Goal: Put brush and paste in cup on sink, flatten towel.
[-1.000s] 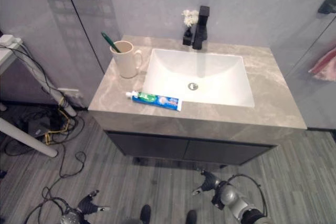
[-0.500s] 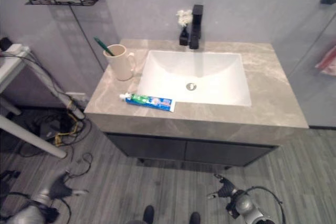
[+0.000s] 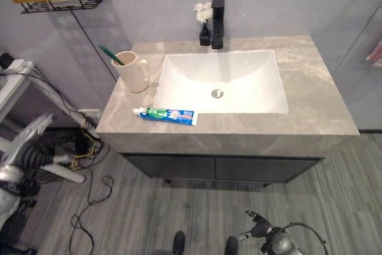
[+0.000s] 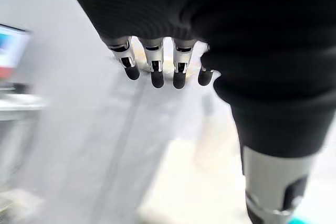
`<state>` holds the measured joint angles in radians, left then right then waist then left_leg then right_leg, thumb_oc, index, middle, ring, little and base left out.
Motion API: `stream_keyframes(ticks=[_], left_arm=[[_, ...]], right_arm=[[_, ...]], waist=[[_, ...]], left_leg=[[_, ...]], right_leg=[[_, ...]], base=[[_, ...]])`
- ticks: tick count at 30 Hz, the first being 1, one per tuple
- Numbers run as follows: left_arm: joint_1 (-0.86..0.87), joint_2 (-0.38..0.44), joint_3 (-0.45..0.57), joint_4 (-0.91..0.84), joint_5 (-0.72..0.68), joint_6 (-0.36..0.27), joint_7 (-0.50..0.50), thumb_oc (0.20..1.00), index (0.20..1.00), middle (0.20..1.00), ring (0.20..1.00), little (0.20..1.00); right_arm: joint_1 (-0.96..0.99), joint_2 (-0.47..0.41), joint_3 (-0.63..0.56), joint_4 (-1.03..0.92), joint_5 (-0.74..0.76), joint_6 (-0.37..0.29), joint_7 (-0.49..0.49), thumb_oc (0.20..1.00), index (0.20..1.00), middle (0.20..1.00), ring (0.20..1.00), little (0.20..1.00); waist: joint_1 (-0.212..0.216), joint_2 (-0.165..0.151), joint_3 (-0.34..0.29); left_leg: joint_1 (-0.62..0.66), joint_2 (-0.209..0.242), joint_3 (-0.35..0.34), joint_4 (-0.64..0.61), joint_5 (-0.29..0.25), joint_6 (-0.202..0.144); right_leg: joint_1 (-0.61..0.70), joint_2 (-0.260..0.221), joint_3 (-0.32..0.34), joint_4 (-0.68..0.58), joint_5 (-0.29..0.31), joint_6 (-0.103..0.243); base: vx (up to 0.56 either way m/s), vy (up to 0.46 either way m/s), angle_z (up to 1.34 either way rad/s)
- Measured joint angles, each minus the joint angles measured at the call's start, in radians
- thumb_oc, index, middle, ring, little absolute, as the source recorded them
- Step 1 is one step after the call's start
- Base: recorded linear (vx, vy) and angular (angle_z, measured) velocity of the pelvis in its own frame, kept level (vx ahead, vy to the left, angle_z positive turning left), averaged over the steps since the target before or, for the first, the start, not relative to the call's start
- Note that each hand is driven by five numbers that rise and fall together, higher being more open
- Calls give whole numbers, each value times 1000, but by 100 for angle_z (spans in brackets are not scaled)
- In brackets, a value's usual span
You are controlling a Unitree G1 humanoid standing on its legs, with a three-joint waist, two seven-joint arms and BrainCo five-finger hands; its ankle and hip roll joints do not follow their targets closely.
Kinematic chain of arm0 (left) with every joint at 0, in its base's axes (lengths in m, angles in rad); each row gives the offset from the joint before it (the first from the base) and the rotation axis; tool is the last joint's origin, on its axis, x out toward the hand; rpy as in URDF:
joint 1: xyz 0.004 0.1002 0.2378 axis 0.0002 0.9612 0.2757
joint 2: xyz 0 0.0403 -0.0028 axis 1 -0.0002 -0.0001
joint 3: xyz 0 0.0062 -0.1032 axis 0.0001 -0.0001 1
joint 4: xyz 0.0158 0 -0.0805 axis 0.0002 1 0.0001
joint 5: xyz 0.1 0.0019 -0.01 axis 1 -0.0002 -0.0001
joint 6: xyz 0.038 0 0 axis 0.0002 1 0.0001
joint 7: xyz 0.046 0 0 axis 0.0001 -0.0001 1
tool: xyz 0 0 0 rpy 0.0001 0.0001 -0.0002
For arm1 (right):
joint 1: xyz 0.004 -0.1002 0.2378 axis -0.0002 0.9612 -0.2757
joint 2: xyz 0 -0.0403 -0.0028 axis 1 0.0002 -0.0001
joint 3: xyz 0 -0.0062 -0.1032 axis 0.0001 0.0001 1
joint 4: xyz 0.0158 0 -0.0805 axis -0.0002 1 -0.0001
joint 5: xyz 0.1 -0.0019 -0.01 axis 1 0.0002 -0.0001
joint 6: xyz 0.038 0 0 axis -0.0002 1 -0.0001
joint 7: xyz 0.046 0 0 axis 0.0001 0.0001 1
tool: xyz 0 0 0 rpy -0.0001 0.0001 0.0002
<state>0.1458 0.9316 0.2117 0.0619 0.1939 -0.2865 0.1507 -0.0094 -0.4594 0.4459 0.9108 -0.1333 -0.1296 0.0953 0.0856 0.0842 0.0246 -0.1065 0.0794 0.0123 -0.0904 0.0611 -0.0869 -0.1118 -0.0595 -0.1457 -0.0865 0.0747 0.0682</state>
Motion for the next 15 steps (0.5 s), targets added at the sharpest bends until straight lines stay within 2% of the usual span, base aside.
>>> stream_keyframes(ticks=[1,2,7,10,15], left_arm=[[-57,12,-45,16,-20,2,2,1000,1000,1000,1000,1000],[-114,35,-106,27,-39,6,2,1000,1000,1000,1000,1000],[-214,44,-227,60,-80,-3,-5,1000,1000,1000,1000,1000],[-223,45,-240,67,-112,-1,-12,1000,1000,1000,1000,1000],[-222,46,-271,65,-147,-2,-54,1000,1000,1000,1000,1000]], right_arm=[[6,-4,7,0,0,1,-1,1000,1000,1000,1000,1000],[6,-4,8,1,0,5,0,1000,1000,1000,1000,1000],[-13,-11,8,-10,0,7,13,1000,1000,1000,1000,1000],[-10,-19,6,-34,-1,9,15,1000,1000,1000,1000,1000],[6,-36,-3,-67,0,9,15,1000,1000,1000,1000,1000]], waist=[[-17,1,1],[-15,3,1],[-55,11,10],[-77,9,21],[-81,3,55]], left_leg=[[-5,-2,-1,0,0,0],[-12,-3,1,0,1,1],[-33,-7,40,0,3,3],[-35,-7,55,0,3,4],[-37,-6,78,0,3,3]], right_leg=[[-7,-1,3,-2,1,1],[-16,-2,4,-1,2,1],[-53,-7,36,0,25,5],[-64,-6,56,0,32,4],[-79,-5,77,-8,33,7]], base=[[-26,46,-13],[-28,24,-4],[-19,14,-23],[-16,10,-17],[-28,0,-11]])
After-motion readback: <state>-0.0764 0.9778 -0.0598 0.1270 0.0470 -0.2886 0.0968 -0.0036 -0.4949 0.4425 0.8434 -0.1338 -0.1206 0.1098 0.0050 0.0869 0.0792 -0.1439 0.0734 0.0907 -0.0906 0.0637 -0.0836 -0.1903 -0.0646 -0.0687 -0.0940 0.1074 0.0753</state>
